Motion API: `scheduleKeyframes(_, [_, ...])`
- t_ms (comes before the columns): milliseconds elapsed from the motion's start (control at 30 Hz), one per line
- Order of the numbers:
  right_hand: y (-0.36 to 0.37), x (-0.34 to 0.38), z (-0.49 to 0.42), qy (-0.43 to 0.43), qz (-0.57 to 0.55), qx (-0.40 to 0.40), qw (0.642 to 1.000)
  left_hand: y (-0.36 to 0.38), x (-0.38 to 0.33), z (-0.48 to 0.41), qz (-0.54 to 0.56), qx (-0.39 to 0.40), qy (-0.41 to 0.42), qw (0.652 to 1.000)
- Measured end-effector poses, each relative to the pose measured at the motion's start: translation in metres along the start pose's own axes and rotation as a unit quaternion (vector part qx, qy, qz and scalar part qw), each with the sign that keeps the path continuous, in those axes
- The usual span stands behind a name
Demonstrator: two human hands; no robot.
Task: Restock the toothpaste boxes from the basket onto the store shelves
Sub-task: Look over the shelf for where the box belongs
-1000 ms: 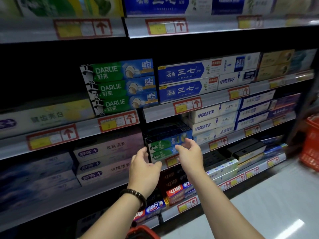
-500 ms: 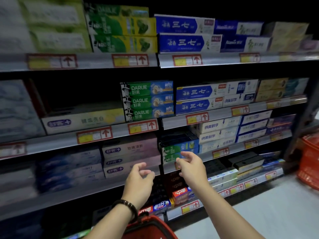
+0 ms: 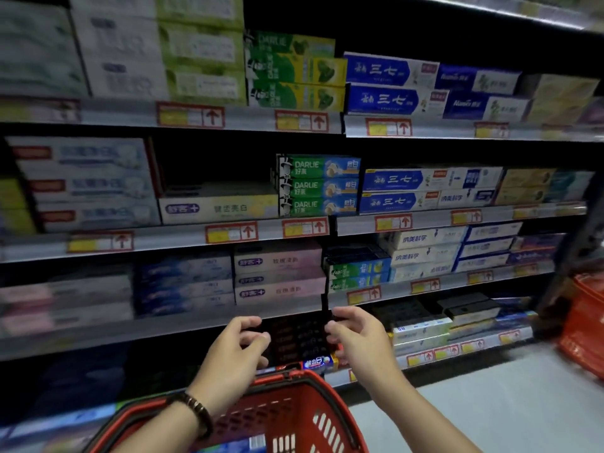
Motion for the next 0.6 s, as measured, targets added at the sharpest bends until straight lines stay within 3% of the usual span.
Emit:
scheduleKeyframes(333, [0.042,-0.026,0.043,0.049,0.000,0.082,0.995,-0.036,0.068,0.042,-0.001,0.000,-0.039,0.999])
scheduleKeyframes(600, [0.053,-0.055,0.056,0.106,0.034,0.129,0.985,-0.034,0.106,0.045,-0.027,0.043,-0.081,0.995])
Point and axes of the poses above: each hand's wrist, its own z-axis away from the middle knuckle, its own y-axis out of the palm, x = y × z, the point moved 1 cm from there along -z, towards the middle knuckle, and after that the axes turned 14 degrees about -z, right-handed, at the moved point
